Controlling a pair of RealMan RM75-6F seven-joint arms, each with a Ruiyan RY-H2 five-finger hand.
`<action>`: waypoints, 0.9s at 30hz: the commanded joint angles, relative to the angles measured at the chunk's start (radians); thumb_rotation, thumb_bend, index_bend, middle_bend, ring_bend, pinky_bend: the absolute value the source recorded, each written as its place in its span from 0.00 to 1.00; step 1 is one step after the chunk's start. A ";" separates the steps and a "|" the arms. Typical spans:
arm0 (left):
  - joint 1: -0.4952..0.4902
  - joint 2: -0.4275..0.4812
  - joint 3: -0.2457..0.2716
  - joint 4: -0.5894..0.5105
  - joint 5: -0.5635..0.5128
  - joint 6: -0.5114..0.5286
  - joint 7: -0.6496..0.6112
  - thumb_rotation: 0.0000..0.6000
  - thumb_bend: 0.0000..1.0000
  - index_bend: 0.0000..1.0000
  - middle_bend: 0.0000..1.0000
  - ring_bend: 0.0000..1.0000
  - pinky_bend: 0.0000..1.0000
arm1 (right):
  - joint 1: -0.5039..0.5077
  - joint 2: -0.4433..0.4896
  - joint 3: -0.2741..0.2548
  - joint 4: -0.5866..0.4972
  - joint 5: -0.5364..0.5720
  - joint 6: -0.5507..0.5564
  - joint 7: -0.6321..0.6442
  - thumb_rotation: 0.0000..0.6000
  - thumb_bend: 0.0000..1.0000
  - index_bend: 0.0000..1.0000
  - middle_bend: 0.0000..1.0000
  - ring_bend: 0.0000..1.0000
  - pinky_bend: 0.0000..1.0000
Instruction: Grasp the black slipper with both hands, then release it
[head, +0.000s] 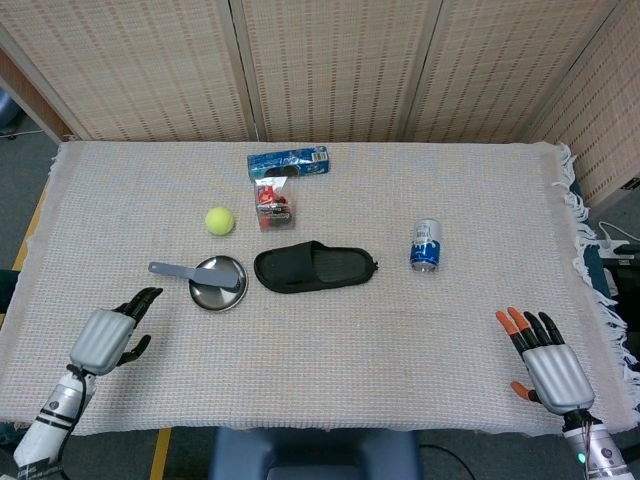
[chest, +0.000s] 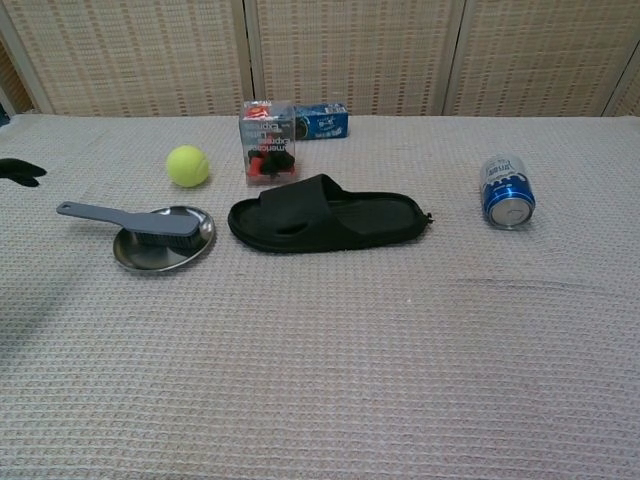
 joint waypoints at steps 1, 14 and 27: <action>-0.104 -0.095 -0.060 0.063 -0.110 -0.130 0.099 1.00 0.39 0.14 0.14 0.75 1.00 | 0.002 -0.001 0.004 0.003 0.006 -0.005 0.002 1.00 0.05 0.00 0.00 0.00 0.00; -0.216 -0.263 -0.089 0.270 -0.187 -0.194 0.141 1.00 0.39 0.15 0.12 0.81 1.00 | 0.011 -0.011 0.024 0.021 0.055 -0.044 -0.006 1.00 0.05 0.00 0.00 0.00 0.00; -0.294 -0.352 -0.082 0.407 -0.199 -0.223 0.155 1.00 0.39 0.19 0.15 0.82 1.00 | 0.014 -0.005 0.028 0.012 0.080 -0.067 -0.009 1.00 0.05 0.00 0.00 0.00 0.00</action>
